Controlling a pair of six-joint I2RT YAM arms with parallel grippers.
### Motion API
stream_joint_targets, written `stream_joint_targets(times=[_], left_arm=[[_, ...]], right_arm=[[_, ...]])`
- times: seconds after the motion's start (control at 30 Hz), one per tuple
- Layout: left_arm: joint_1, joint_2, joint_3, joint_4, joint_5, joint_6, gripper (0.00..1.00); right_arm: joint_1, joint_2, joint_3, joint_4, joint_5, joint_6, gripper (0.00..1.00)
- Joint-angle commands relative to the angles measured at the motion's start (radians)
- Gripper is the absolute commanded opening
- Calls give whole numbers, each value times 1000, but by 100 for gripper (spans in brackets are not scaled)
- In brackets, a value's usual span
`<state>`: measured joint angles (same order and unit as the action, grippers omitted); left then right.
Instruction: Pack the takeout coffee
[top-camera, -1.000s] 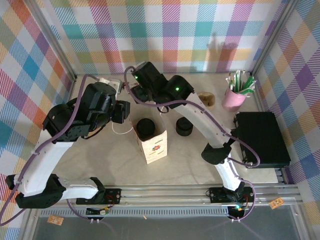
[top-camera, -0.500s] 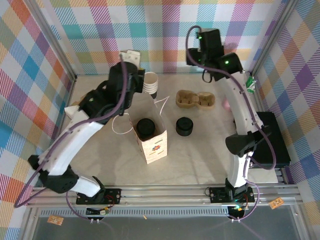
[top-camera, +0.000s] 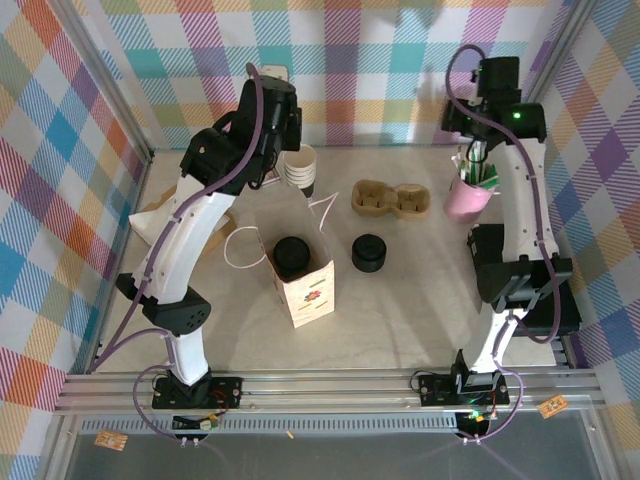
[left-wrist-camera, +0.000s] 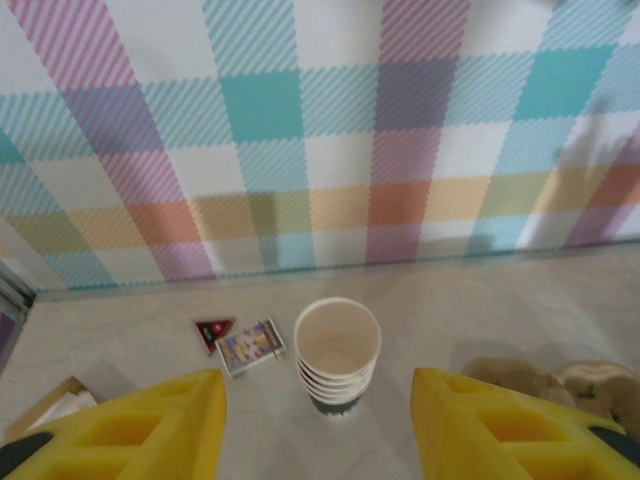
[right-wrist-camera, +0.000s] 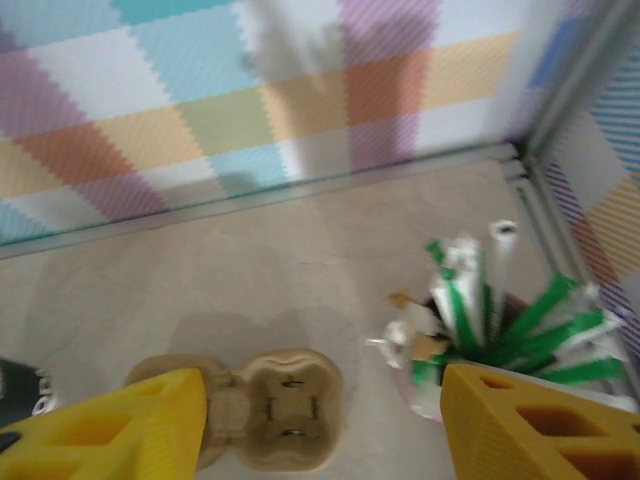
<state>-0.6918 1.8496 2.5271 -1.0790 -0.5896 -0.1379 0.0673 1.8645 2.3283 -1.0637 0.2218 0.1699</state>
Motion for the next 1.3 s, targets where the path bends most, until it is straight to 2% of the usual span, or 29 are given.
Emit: stream_joint_targets(times=[0.0, 0.1, 0.17, 0.33, 0.5, 0.63, 0.83, 1.03, 1.27], left_arm=[[8, 7, -16, -54, 65, -45, 52], [15, 4, -65, -14, 117, -47, 52], [18, 7, -68, -3, 154, -54, 52], [20, -1, -108, 6, 190, -53, 53], [19, -28, -172, 43, 215, -73, 54], [20, -48, -222, 83, 220, -63, 54], [21, -63, -240, 117, 193, -49, 54], [20, -105, -321, 195, 170, -46, 54], [21, -111, -329, 197, 167, -55, 54]], right_arm=[[-18, -52, -44, -38, -28, -39, 59], [-47, -95, -156, 0, -20, -82, 51], [-65, -113, -214, 34, -40, -96, 49], [-76, -85, -225, -9, 40, -88, 46], [-83, -170, -325, -8, 79, -98, 49], [-83, -210, -324, -85, 101, -83, 51], [-83, -339, -481, -130, 157, -40, 60], [-84, -442, -669, -30, 150, 24, 57], [-86, -398, -719, 63, 120, 71, 53]])
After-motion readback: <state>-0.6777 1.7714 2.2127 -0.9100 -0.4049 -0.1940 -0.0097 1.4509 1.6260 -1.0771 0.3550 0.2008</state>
